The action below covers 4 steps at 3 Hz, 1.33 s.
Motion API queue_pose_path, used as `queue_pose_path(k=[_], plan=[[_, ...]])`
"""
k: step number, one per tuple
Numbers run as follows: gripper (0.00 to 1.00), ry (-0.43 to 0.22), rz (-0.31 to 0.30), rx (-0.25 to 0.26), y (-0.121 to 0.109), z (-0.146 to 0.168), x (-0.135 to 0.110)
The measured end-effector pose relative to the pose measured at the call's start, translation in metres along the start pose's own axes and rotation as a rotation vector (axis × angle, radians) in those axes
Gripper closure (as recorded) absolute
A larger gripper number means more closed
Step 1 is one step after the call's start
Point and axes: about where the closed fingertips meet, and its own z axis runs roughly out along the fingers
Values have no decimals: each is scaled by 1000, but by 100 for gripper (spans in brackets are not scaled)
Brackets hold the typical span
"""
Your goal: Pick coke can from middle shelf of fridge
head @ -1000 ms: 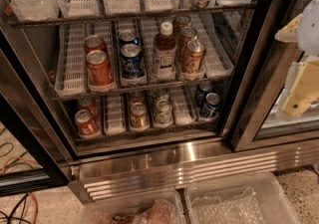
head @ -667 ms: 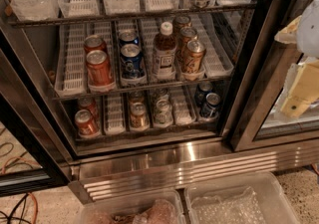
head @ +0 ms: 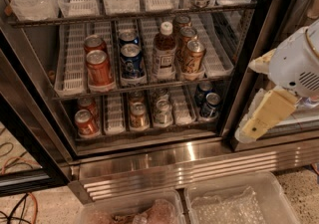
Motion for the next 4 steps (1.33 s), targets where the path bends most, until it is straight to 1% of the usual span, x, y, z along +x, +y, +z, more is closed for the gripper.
queue_pose_path(k=[1,2,3,4], plan=[[0,1,0,1,0,0,0],[0,-42,26,20,-3,-3,-3],[0,-142,54,2,13,16,-22],[0,-278,56,-55,40,45,-63]])
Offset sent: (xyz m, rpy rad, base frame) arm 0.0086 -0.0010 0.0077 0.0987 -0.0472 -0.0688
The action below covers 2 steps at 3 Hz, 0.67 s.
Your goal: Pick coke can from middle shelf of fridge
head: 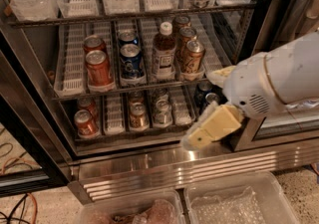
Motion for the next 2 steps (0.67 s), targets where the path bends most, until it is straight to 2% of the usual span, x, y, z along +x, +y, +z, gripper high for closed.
queue_pose_path(k=[1,2], plan=[[0,-139,-74,-135,47,36,-47],[0,-190,-87,-164,59,35,-66]])
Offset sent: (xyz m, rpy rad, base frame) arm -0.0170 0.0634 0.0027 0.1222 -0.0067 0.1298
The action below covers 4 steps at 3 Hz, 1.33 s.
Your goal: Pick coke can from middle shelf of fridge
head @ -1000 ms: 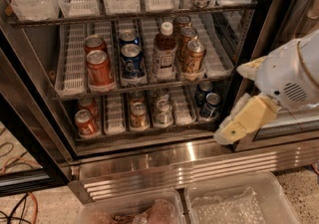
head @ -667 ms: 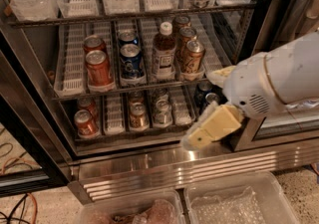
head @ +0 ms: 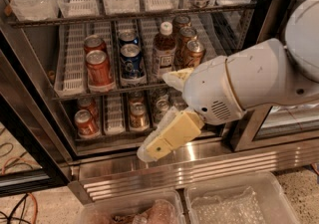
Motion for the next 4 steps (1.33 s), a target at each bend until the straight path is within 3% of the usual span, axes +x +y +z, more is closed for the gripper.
queue_pose_path(k=[2,3,4], plan=[[0,2,14,25,-6,12,5],[0,-26,51,14,-5,52,24],[0,-80,43,-30,2,95,30]])
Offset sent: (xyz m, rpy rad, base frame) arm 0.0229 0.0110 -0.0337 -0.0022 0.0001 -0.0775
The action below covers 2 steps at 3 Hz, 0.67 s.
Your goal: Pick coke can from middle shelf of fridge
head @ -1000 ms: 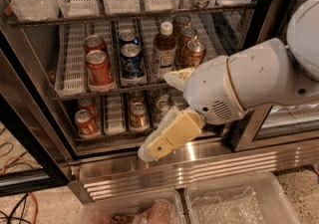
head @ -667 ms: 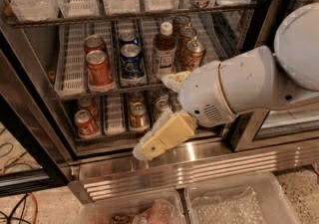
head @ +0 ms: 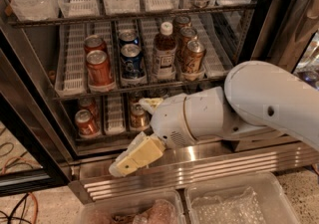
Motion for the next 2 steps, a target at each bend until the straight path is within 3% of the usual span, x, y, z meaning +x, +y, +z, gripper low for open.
queue_pose_path(k=[1,2], plan=[[0,0,0,0,0,0,0],[0,-22,22,69,-2,-5,0]])
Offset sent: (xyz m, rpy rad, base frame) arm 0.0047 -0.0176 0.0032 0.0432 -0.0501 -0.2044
